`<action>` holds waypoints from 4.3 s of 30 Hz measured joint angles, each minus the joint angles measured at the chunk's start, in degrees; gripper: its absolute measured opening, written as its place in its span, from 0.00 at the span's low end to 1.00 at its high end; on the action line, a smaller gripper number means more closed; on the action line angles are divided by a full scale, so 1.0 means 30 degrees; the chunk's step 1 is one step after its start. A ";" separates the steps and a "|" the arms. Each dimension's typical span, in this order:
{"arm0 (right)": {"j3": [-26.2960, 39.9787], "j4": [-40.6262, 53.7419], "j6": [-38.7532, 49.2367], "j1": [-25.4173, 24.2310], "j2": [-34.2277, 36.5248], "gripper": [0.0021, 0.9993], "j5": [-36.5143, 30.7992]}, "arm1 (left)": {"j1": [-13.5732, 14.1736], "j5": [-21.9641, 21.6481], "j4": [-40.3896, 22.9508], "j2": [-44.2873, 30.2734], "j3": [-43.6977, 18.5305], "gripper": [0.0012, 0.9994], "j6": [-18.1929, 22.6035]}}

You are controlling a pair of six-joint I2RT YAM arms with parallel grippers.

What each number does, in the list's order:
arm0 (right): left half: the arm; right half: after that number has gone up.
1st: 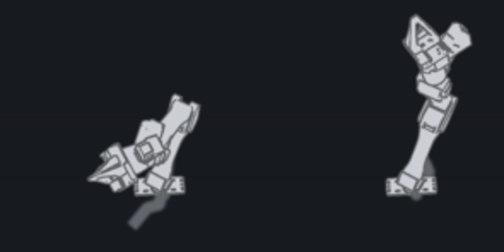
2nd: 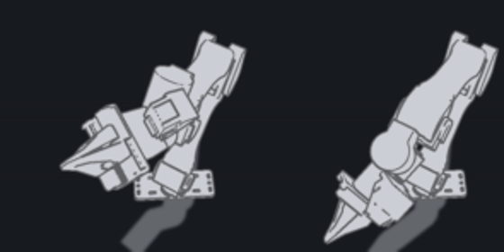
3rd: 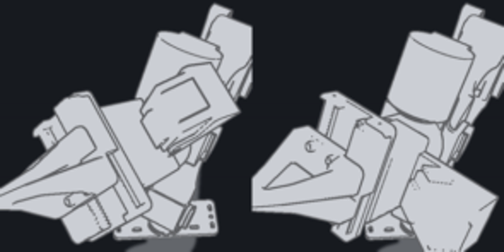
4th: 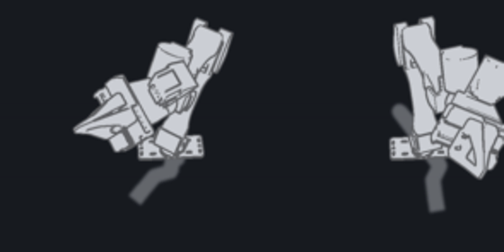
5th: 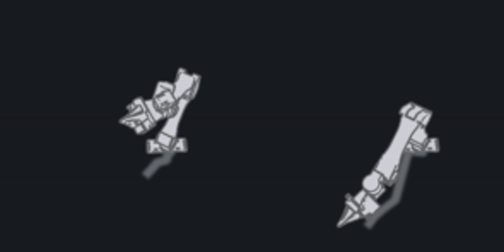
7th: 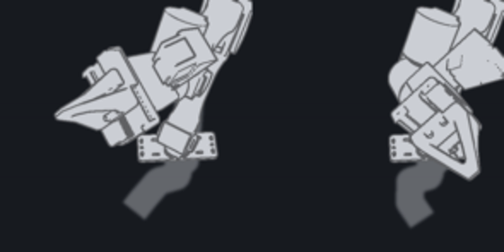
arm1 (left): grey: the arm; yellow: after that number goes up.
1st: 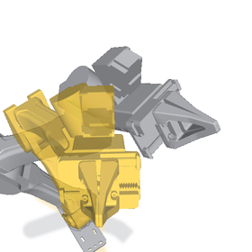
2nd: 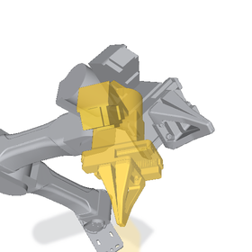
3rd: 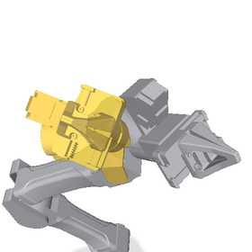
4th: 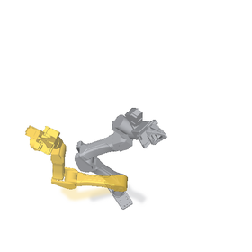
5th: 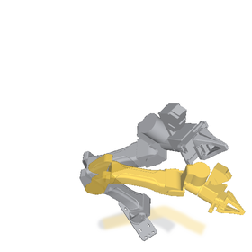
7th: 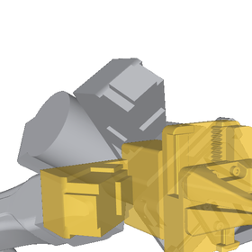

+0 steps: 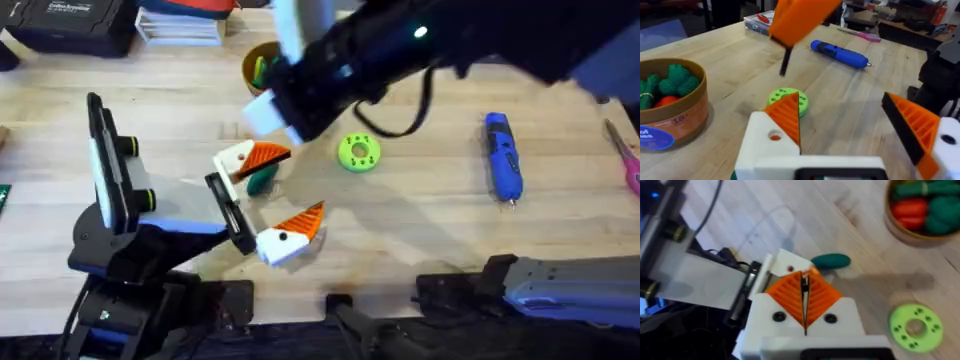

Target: Pick up the gripper from the table and insert it into the empty holder that is missing its gripper. Then pick up a screw, insert it into the mounting hole, and use the screwdriver to tighten it. Finally, clean up the table by picking up the vegetable and placing it into the bucket.

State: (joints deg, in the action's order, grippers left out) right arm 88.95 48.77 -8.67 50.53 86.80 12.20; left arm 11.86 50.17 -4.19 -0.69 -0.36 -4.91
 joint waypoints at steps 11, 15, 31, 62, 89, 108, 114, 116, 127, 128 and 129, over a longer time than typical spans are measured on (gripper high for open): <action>0.0021 -0.0724 -0.0180 0.1193 0.1614 0.00 0.0265 | 0.0000 0.0004 0.0000 0.0004 0.0000 0.99 0.0001; 0.0021 -0.1029 -0.0188 0.1193 0.1625 0.00 0.0265 | 0.0000 0.0005 0.0000 0.0000 0.0000 0.99 0.0001; 0.0050 -0.1209 -0.0603 0.1222 0.2199 0.00 0.0258 | 0.0000 -0.0007 -0.0029 0.0000 0.0000 0.99 -0.0188; 0.0706 -0.0007 -0.0821 0.1229 0.2201 0.00 0.0258 | 0.0000 0.0064 -0.0029 0.0005 0.0000 0.99 -0.0123; 0.0735 -0.0040 -0.0821 0.1520 0.2754 0.00 -0.0186 | -0.0007 -0.0040 -0.0044 -0.0007 0.0000 0.99 -0.0236; 0.0851 -0.0224 -0.0820 0.1589 0.2873 0.00 -0.0661 | 0.0000 0.0030 -0.0036 0.0000 0.0000 0.99 -0.0210; 0.0851 -0.0261 -0.0800 0.1819 0.2944 0.00 -0.1584 | 0.0000 0.0066 -0.0036 0.0000 0.0000 0.99 -0.0218; 0.0851 -0.0255 -0.0800 0.1856 0.2944 0.00 -0.1710 | 0.0000 0.0066 -0.0036 0.0000 0.0000 0.99 -0.0218; 0.0946 -0.0255 -0.0720 0.2377 0.2944 0.00 -0.1615 | 0.0000 0.0066 -0.0044 0.0000 0.0000 0.99 -0.0239; 0.0946 -0.0253 -0.0697 0.2450 0.2944 0.00 -0.1622 | 0.0000 0.0066 -0.0044 0.0000 0.0000 0.99 -0.0239; 0.0946 -0.0251 -0.0665 0.2500 0.2944 0.00 -0.1633 | 0.0000 0.0066 -0.0044 0.0000 0.0000 0.99 -0.0250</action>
State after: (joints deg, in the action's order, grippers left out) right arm 91.79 48.02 -10.67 58.03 95.64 7.30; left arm 11.86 50.37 -4.32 -0.69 -0.36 -5.66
